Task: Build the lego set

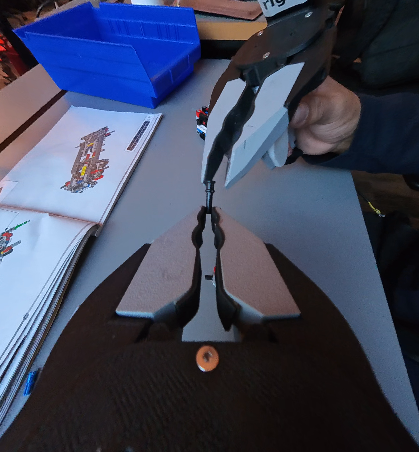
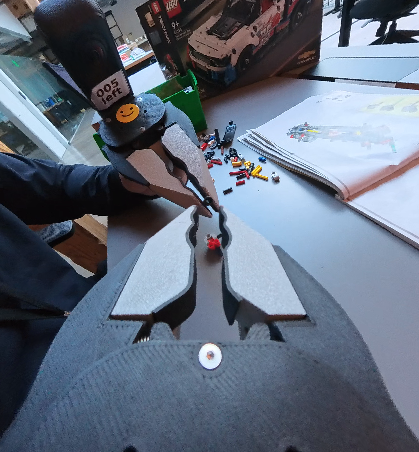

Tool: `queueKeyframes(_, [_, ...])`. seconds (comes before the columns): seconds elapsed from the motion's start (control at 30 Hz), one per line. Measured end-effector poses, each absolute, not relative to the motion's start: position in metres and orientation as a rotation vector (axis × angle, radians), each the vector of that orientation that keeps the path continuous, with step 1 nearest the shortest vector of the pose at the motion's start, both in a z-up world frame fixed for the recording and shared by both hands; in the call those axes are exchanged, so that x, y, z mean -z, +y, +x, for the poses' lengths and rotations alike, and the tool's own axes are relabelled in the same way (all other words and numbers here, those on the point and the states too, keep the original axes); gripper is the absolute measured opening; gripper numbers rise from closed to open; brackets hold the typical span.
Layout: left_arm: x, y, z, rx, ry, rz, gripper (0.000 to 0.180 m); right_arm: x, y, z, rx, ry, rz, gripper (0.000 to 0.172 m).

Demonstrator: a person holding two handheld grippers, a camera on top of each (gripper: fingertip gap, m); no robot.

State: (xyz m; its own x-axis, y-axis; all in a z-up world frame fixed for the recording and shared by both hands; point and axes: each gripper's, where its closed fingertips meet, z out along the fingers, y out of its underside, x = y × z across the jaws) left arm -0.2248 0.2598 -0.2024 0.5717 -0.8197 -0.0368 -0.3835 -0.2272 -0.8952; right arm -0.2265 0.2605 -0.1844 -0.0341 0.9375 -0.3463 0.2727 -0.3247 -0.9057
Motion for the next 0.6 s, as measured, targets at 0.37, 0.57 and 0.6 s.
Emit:
queueKeyframes(0.37, [0.205,0.258,-0.221,0.568,0.993,-1.831,0.002,0.189,0.255,-0.233,-1.29,-1.355,-1.609,0.003])
queueKeyframes(0.57, [0.203,0.254,-0.217,0.575,1.017,-1.807,0.002,0.184,0.249,-0.23,-1.41,-1.339,-1.574,0.005])
queueKeyframes(0.6, [0.203,0.254,-0.216,0.569,1.021,-1.805,0.002,0.183,0.248,-0.229,-1.436,-1.33,-1.565,0.005])
